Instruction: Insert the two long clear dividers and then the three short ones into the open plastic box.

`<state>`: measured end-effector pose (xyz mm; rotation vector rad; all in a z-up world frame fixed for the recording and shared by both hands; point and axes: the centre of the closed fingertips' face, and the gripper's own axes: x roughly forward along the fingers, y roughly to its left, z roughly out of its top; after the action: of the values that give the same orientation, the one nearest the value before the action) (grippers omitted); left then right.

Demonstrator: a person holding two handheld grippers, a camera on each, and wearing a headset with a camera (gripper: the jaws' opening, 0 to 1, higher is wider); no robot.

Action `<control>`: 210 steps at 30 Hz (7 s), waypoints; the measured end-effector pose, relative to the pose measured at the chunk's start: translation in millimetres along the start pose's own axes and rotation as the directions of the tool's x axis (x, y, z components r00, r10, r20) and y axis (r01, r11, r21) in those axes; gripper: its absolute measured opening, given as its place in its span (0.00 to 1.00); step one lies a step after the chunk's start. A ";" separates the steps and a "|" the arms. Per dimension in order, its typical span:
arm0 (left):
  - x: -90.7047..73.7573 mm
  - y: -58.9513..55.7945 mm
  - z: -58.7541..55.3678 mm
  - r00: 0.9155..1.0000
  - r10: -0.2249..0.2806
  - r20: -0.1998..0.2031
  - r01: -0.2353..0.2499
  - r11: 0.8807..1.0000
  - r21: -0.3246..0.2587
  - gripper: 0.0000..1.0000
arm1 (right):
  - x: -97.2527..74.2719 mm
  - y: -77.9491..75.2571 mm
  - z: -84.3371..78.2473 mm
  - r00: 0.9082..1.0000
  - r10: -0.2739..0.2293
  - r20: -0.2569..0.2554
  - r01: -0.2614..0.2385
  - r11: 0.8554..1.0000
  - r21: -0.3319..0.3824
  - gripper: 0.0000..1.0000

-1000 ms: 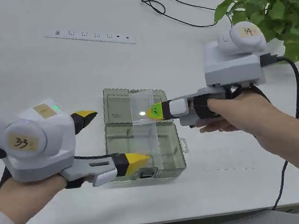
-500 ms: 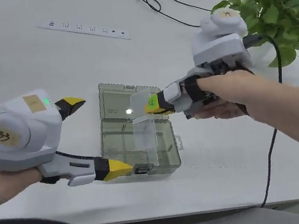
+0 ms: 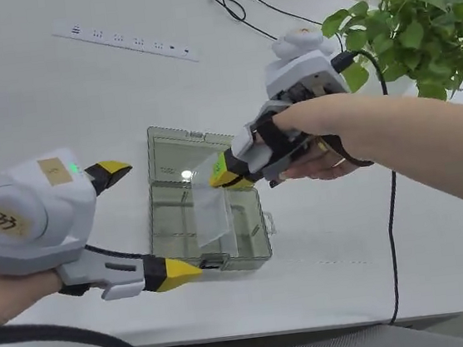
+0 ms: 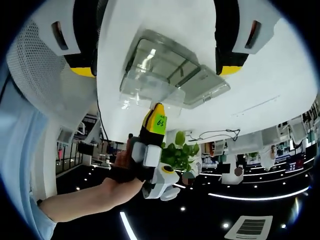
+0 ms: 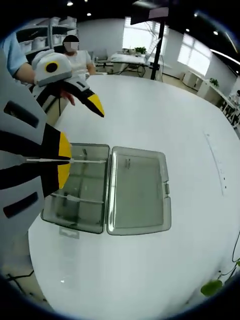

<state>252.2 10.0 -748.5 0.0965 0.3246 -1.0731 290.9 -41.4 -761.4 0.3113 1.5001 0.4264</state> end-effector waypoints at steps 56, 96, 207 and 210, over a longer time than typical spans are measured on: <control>-1.0 -6.7 -11.8 1.000 0.007 -0.014 -0.007 1.000 -0.030 0.98 | 40.0 -16.7 1.3 0.987 -0.146 -0.070 0.144 0.989 -0.032 0.02; -4.9 -8.7 -16.3 0.999 0.010 -0.047 -0.011 0.999 -0.038 0.96 | 49.5 0.3 -21.6 0.985 -0.163 -0.059 0.150 0.972 -0.181 0.08; -8.9 -38.7 19.7 0.947 0.297 -0.124 -0.309 0.948 -0.083 0.94 | 6.0 -170.1 -49.0 0.997 0.050 0.065 0.057 0.151 -0.987 0.48; -9.0 -38.4 18.8 0.947 0.298 -0.122 -0.310 0.947 -0.087 0.94 | 7.6 -171.9 -48.8 0.998 0.030 0.059 0.055 0.122 -0.991 0.47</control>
<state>218.8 -5.1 -724.8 0.1063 0.4477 -0.7435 256.1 -193.5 -848.7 -0.8185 0.8119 1.3209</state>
